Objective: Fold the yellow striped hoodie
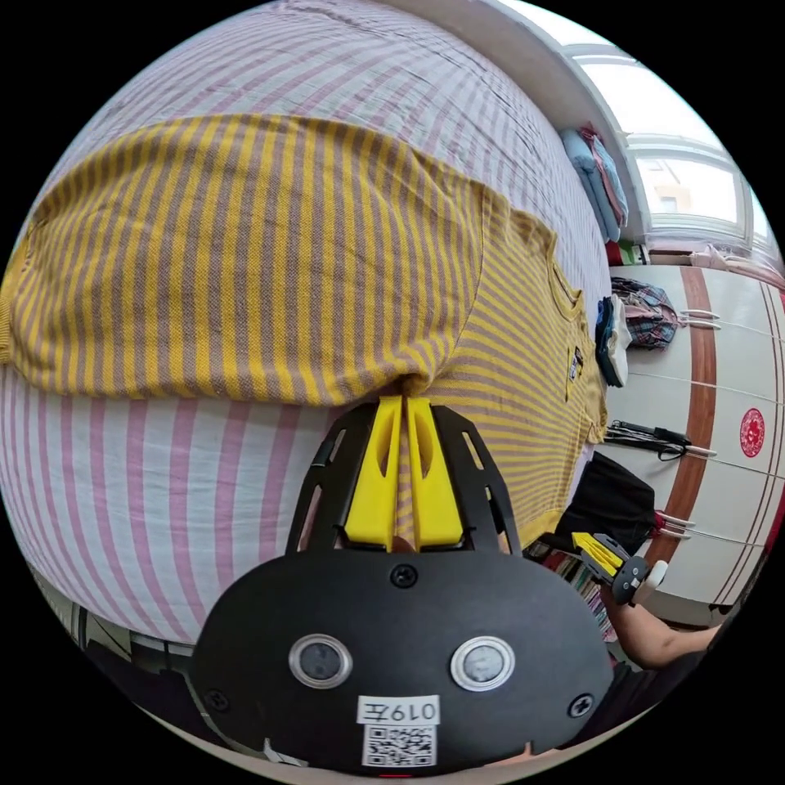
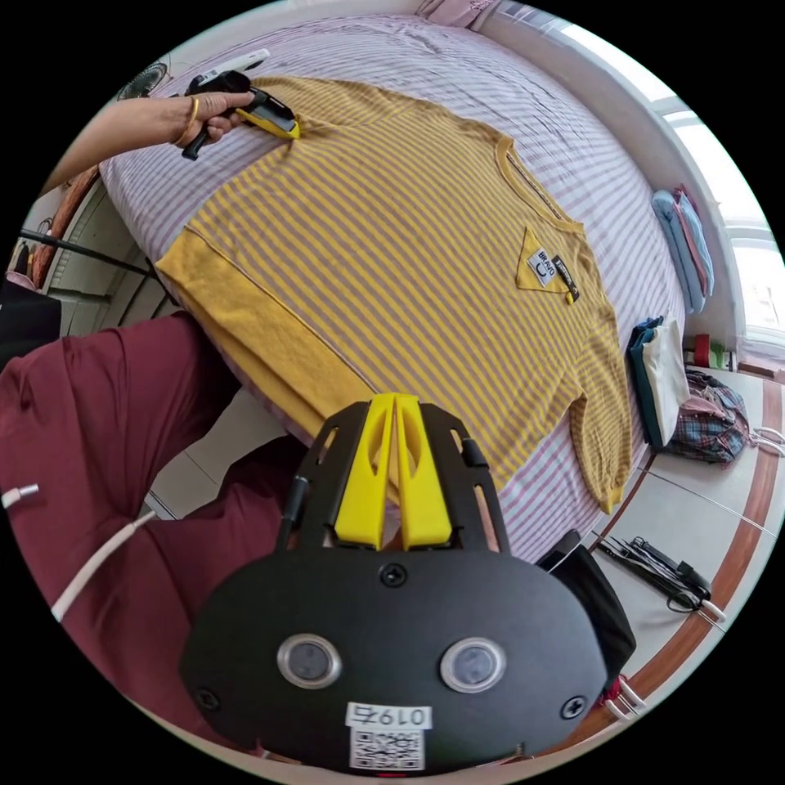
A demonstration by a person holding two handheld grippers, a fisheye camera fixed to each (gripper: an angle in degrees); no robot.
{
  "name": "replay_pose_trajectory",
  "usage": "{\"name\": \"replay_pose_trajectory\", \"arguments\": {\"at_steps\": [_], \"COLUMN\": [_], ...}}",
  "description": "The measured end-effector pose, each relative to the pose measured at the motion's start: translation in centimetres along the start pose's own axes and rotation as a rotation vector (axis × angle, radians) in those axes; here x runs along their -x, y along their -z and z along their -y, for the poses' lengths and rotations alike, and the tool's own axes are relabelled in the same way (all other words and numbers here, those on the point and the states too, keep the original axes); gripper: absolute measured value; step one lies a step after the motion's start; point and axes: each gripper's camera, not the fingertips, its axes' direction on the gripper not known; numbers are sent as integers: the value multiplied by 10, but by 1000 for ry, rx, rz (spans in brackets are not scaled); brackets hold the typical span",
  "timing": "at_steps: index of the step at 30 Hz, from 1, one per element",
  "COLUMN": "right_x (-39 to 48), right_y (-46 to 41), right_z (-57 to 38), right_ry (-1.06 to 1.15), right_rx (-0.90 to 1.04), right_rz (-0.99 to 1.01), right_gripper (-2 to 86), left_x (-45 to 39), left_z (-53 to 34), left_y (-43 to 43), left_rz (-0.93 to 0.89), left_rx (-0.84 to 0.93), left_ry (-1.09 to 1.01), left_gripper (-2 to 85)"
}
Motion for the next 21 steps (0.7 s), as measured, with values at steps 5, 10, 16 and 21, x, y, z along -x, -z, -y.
{"name": "replay_pose_trajectory", "arguments": {"at_steps": [5,10,16,21], "right_x": [-35,-109,-207,-238], "right_y": [-24,-53,-80,-82], "right_z": [-10,-31,-62,-45], "right_ry": [-112,-408,-761,-760], "right_rx": [19,24,-40,-117], "right_rz": [12,75,206,286], "right_gripper": [-10,-10,-10,-10], "left_x": [3,20,27,19], "left_z": [-26,-72,-91,-125], "left_y": [4,-16,-32,-48], "left_rz": [-81,-83,-18,48], "left_rx": [-31,2,-31,64], "left_ry": [12,61,109,107], "left_gripper": [14,12,11,12]}}
